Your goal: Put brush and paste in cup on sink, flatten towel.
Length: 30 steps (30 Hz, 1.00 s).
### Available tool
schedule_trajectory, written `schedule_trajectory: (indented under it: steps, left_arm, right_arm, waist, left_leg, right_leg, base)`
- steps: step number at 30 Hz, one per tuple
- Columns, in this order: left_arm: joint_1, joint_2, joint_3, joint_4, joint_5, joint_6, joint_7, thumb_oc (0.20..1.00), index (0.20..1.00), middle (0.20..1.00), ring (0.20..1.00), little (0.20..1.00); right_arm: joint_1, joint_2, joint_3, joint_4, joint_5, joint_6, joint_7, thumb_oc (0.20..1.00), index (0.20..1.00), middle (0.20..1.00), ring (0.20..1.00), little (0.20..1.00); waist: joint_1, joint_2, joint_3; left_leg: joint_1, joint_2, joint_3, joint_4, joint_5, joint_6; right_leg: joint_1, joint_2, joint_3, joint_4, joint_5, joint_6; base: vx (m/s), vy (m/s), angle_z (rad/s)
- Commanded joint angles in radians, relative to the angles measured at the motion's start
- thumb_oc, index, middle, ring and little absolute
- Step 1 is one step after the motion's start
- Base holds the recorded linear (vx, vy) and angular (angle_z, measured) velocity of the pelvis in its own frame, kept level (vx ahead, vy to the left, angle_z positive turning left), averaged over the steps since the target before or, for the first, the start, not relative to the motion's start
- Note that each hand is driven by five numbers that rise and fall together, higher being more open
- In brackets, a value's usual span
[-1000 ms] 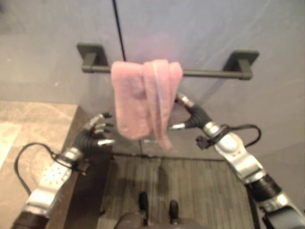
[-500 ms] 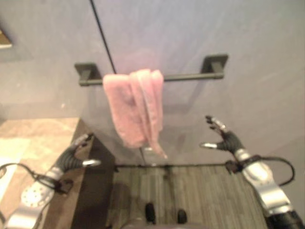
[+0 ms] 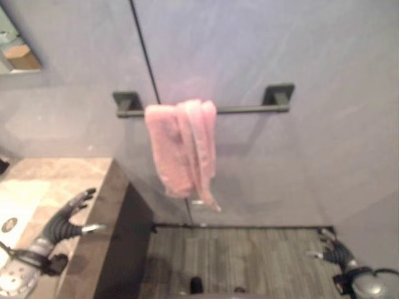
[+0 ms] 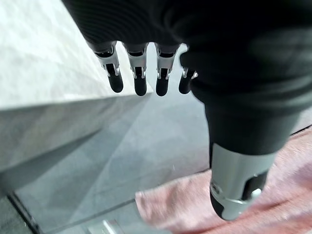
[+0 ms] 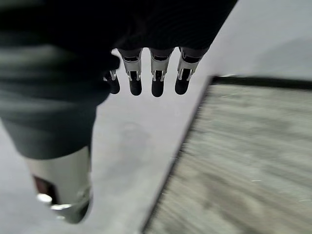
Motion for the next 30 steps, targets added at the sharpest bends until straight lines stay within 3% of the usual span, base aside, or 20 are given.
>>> schedule_trajectory:
  steps: [1,6,8,11,30]
  left_arm:
    - [-0.083,0.023,0.033,-0.045,-0.127,-0.035,-0.030,1.000,1.000,1.000,1.000,1.000]
    - [-0.140,0.002,-0.031,-0.093,-0.205,-0.037,-0.055,1.000,1.000,1.000,1.000,1.000]
    - [-0.183,-0.019,-0.078,-0.144,-0.237,-0.029,-0.074,1.000,1.000,1.000,1.000,1.000]
    - [-0.206,-0.028,-0.083,-0.199,-0.263,-0.020,-0.084,1.000,1.000,1.000,1.000,1.000]
    - [-0.324,-0.072,-0.169,-0.236,-0.271,-0.044,-0.078,1.000,1.000,1.000,1.000,1.000]
  right_arm:
    - [-0.086,-0.026,0.065,0.112,-0.114,-0.022,-0.042,1.000,1.000,1.000,1.000,1.000]
    - [-0.124,0.024,0.122,0.329,-0.101,-0.020,-0.048,1.000,1.000,1.000,1.000,1.000]
    - [-0.159,0.104,0.114,0.559,-0.007,-0.013,-0.045,1.000,1.000,1.000,1.000,1.000]
    - [-0.175,0.146,0.099,0.702,0.034,-0.004,-0.041,1.000,1.000,1.000,1.000,1.000]
    - [-0.147,0.184,0.107,0.737,0.099,-0.008,-0.019,1.000,1.000,1.000,1.000,1.000]
  waist:
    - [-0.009,-0.022,0.015]
    - [-0.012,-0.019,0.015]
    - [-0.014,-0.016,0.012]
    - [-0.018,-0.014,0.010]
    - [-0.055,0.002,0.010]
  left_leg:
    - [0.034,0.026,-0.004,0.014,-0.108,-0.021]
    - [0.033,0.032,-0.011,0.014,-0.103,-0.027]
    - [0.034,0.035,-0.012,0.014,-0.102,-0.028]
    - [0.036,0.039,-0.008,0.014,-0.104,-0.030]
    - [0.029,0.046,0.026,0.014,-0.112,-0.033]
  right_leg:
    - [0.011,-0.023,-0.061,0.005,-0.061,0.003]
    - [0.013,-0.015,-0.063,0.005,-0.067,-0.005]
    - [0.013,-0.011,-0.062,0.005,-0.071,-0.009]
    - [0.010,-0.007,-0.057,0.005,-0.073,-0.014]
    - [-0.020,0.000,-0.011,0.005,-0.064,-0.014]
  base:
    - [-0.03,-0.118,0.02]
    - [-0.02,-0.060,0.11]
    - [0.00,-0.053,0.09]
    - [0.01,-0.046,-0.01]
    - [0.01,-0.013,-0.04]
